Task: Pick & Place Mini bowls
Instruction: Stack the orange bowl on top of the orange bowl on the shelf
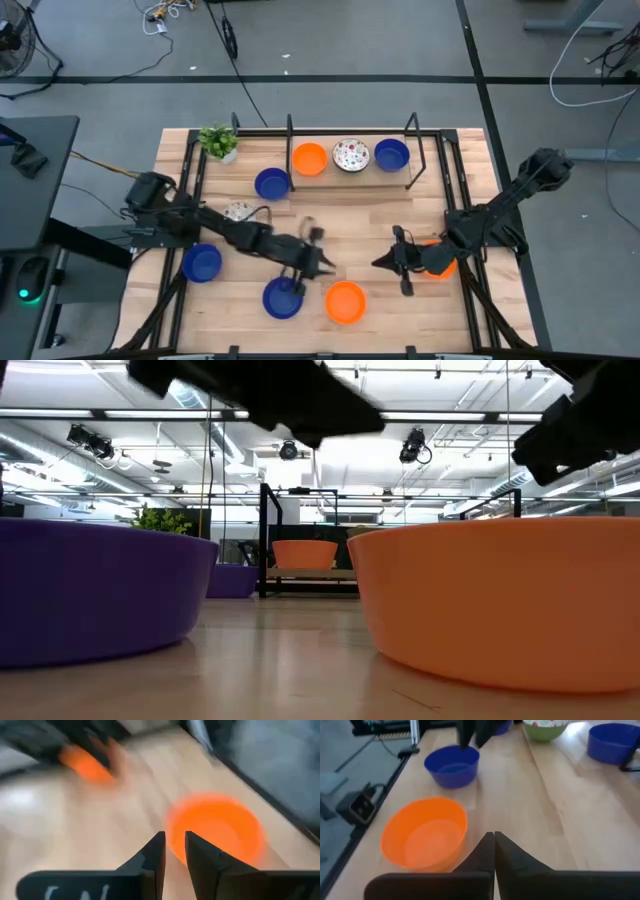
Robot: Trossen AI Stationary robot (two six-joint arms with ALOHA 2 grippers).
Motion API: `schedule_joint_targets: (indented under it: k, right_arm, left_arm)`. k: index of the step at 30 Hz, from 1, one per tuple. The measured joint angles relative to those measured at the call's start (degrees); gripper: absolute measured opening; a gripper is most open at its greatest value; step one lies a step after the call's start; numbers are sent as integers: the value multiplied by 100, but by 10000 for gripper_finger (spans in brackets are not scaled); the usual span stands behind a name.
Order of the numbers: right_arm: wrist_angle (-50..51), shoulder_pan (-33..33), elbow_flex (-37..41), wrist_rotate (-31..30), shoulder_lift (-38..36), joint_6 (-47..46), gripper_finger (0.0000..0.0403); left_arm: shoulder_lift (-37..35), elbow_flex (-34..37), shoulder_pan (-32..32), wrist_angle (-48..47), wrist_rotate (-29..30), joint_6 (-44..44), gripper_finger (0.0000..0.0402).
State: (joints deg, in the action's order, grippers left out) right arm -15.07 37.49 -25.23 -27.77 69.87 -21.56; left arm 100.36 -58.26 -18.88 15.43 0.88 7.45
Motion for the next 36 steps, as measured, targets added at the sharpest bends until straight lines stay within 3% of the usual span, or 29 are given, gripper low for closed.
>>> schedule_joint_targets:
  k: [2,4,8,12,18,23,29,36]
  right_arm:
    - [-11,4,-9,-16,11,23,4]
    - [-32,-1,-9,-96,11,105,4]
    - [11,-2,-9,-186,8,194,5]
    - [108,-4,-9,-186,8,186,6]
    - [221,-4,-9,-184,15,105,6]
    - [238,-4,-10,-181,19,96,6]
    - [233,-4,-11,-181,21,92,6]
    - [232,-4,-10,-181,21,99,6]
  left_arm:
    - [272,-728,33,-1197,-749,279,78]
    - [512,-1277,19,-2172,-1089,649,79]
    - [1156,-2176,-102,-3426,-1083,1358,92]
    - [1729,-2792,-128,-4035,-1189,1897,131]
    - [1972,-2918,-122,-3881,-1382,2766,191]
    - [1976,-2880,-149,-3851,-1266,3094,201]
    - [2018,-2830,-162,-3742,-1228,3526,168]
    - [2078,-2822,-161,-3670,-1207,3640,102]
